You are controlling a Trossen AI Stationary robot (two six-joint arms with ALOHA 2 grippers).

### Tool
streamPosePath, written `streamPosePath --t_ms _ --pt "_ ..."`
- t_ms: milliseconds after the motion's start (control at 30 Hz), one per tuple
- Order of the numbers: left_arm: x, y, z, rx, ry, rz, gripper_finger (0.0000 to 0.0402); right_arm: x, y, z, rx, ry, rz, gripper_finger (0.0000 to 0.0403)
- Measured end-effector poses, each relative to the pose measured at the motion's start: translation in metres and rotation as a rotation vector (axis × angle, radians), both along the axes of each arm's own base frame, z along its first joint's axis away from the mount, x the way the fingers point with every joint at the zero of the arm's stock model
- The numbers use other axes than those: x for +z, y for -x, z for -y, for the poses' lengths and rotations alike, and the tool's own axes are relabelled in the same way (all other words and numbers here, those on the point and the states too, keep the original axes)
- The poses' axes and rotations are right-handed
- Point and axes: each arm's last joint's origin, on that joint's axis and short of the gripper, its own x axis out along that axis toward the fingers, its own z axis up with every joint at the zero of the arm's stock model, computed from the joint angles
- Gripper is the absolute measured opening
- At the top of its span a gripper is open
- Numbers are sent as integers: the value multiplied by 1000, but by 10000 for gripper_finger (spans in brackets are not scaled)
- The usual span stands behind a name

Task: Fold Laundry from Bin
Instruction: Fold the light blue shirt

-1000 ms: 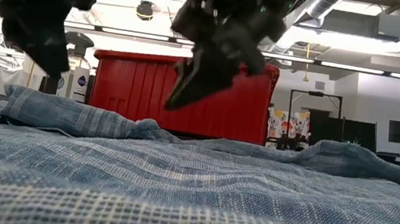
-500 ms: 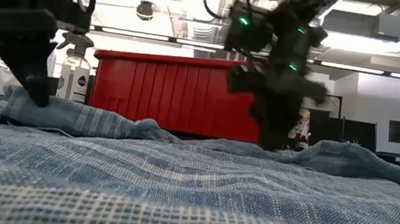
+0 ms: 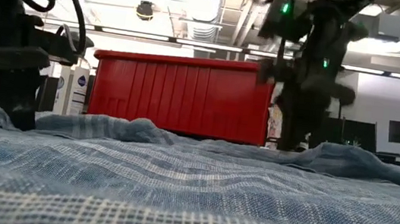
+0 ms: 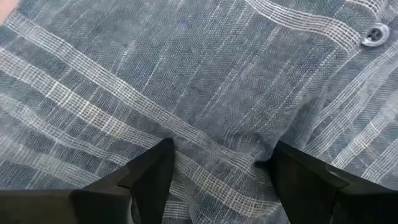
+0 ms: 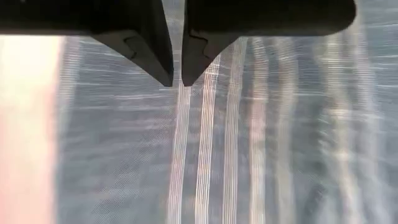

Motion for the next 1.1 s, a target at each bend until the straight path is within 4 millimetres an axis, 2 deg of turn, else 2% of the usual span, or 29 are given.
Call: streamPosePath --t_ms 133,233,467,667,800,900,1100 --pt "-1 1 -1 4 -2 -2 245 38 20 -3 -64 -37 82 63" --pt "-1 0 -1 4 1 1 245 49 43 -13 -94 -66 39 64" --pt "-2 0 0 2 18 -6 245 32 98 -66 -80 -126 -90 81" --pt "-2 1 0 -9 23 -12 245 35 141 -96 -104 -179 -128 128" --pt "-2 1 0 -10 24 -13 245 25 161 -109 -113 -185 -167 175" --pt "-2 1 0 -9 24 -14 245 15 168 -110 -203 -122 -210 200" --pt "-2 1 0 -16 23 -16 245 3 173 -106 -228 -23 -265 203"
